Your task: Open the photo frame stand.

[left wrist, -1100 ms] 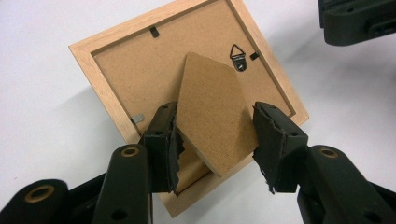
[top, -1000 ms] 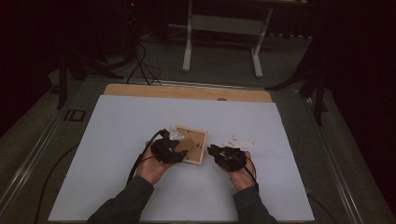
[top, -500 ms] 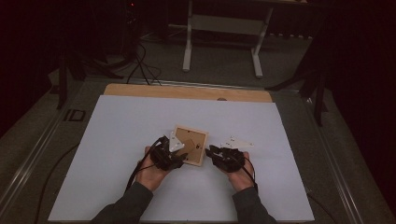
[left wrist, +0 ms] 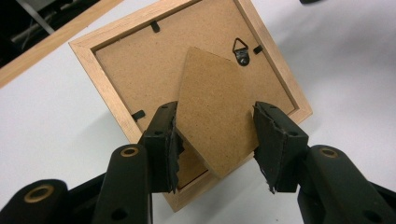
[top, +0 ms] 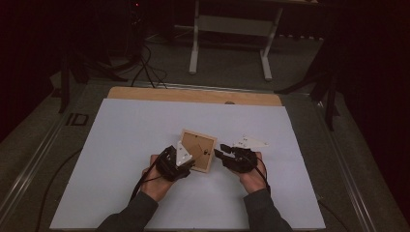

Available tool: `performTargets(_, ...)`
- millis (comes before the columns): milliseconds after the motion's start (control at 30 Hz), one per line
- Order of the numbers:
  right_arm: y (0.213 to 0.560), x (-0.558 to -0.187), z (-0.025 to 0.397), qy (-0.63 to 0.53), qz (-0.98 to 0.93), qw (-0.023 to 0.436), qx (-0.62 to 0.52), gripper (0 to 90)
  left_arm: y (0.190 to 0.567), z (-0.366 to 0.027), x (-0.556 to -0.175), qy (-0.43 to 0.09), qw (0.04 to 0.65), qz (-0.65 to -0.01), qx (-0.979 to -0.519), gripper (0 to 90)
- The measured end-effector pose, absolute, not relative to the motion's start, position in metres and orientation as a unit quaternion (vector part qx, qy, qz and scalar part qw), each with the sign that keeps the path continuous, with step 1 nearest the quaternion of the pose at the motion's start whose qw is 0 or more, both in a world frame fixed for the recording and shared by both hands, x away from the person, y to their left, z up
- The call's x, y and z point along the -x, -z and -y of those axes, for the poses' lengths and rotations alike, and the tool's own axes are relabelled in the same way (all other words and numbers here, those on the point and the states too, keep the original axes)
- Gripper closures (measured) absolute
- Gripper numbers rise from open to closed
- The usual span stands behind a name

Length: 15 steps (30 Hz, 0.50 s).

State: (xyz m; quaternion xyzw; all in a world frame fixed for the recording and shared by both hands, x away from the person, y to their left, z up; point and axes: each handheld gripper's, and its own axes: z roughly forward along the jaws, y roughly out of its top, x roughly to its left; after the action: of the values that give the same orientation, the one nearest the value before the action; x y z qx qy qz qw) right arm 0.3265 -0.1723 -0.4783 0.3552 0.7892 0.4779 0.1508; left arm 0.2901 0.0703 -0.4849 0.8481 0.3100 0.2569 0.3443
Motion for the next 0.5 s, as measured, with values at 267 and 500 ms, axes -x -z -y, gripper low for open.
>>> performTargets(267, 0.476, -0.343, 0.173, -0.49, -0.778, 0.14, -0.368, 57.8, 0.487, -0.07, -0.286, -0.273, 0.345, -0.295, -0.848, 53.0)
performTargets(500, 0.478, -0.357, 0.168, -0.489, -0.778, 0.121, -0.375, 48.5, 0.49, -0.07, -0.282, -0.289, 0.346, -0.28, -0.848, 52.9)
